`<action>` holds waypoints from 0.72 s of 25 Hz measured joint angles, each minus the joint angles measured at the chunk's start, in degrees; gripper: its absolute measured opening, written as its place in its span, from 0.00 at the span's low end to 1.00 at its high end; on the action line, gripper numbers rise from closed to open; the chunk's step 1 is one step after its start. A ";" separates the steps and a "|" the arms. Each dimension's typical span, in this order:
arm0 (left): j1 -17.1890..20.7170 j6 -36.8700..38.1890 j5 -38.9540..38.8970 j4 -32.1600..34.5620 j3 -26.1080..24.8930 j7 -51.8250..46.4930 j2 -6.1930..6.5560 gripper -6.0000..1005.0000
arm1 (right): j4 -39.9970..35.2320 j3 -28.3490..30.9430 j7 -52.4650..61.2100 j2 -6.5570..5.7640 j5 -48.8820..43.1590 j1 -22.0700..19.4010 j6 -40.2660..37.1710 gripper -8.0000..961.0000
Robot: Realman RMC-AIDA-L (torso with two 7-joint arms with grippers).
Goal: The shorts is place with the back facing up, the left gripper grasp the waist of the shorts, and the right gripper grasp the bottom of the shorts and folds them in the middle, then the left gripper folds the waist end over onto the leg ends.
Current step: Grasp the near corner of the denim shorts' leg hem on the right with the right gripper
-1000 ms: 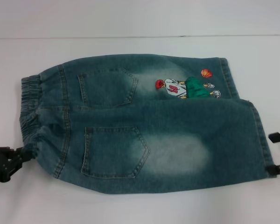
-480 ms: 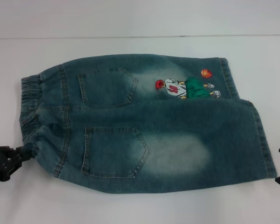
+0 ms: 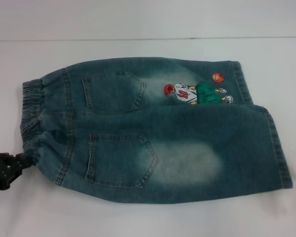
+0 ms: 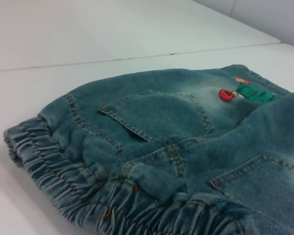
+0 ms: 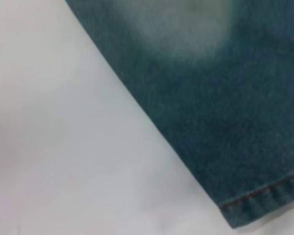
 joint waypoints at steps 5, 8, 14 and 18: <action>0.00 -0.18 0.03 0.00 0.04 0.00 0.00 0.09 | 1.62 -2.50 1.02 0.30 -0.25 0.02 0.43 0.95; 0.00 -0.25 0.02 0.01 0.04 0.00 0.00 0.09 | 2.31 -4.08 2.05 0.41 -0.18 -0.01 1.34 0.95; 0.00 -0.27 -0.02 0.14 0.04 0.00 0.01 0.09 | 2.82 -5.39 2.84 0.56 0.10 -0.01 2.03 0.95; 0.00 -0.26 0.04 0.18 0.04 0.00 0.01 0.09 | 3.15 -6.02 2.68 0.62 1.49 0.03 2.56 0.95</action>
